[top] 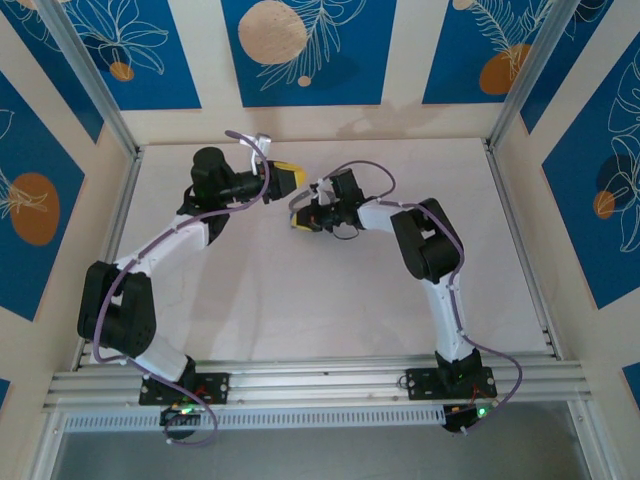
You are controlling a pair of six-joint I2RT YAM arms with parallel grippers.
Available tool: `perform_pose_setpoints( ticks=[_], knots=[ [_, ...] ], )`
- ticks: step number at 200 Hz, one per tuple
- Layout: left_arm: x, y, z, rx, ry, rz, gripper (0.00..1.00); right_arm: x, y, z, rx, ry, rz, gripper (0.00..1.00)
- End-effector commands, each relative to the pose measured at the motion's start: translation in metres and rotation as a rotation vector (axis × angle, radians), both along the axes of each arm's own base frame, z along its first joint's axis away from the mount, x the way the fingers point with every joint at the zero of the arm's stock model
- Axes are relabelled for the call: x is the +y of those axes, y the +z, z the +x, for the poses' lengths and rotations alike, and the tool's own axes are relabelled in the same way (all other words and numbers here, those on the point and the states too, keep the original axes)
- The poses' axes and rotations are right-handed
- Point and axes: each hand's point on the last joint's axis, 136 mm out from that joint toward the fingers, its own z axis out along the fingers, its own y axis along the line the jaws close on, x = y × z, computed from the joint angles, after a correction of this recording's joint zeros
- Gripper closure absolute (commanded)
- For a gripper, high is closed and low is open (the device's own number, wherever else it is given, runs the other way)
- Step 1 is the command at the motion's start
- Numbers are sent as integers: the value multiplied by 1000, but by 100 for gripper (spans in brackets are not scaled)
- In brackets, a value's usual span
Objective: Put the keys on the keyring
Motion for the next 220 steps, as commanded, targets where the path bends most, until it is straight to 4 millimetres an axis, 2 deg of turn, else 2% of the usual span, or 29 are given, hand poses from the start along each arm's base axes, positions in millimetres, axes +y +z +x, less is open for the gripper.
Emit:
perform_pose_setpoints(
  ticks=[1, 25, 52, 76, 110, 137, 142, 158, 164, 191, 220],
  knots=[
    [2, 5, -2, -32, -4, -18, 61, 14, -15, -26, 63, 42, -27, 84],
    [2, 5, -1, -32, -12, -45, 61, 37, -2, -55, 65, 120, 0, 65],
    [3, 6, -3, -28, -7, -63, 61, 38, 17, -74, 30, 146, 11, 50],
    [5, 10, -8, -35, 0, -82, 61, 24, 34, -75, 1, 125, 22, 45],
    [11, 18, -18, -54, 21, -94, 60, -2, 60, -75, -52, 80, 30, 31],
    [17, 16, -25, -54, 56, -61, 57, -27, 76, -76, -92, 38, 16, 21],
    [19, 15, -26, -57, 70, -48, 56, -32, 79, -76, -98, 27, 13, 17],
    [26, 4, -28, -51, 123, 23, 46, -52, 87, -76, -121, -11, 5, 15],
    [29, 0, -29, -51, 146, 55, 37, -61, 89, -75, -130, -29, 1, 11],
    [56, -18, -27, -68, 309, 188, 1, -103, 100, -72, -175, -115, -44, 9],
    [99, -36, -20, -103, 555, 302, 0, -153, 102, -65, -214, -229, -122, 8]
  ],
)
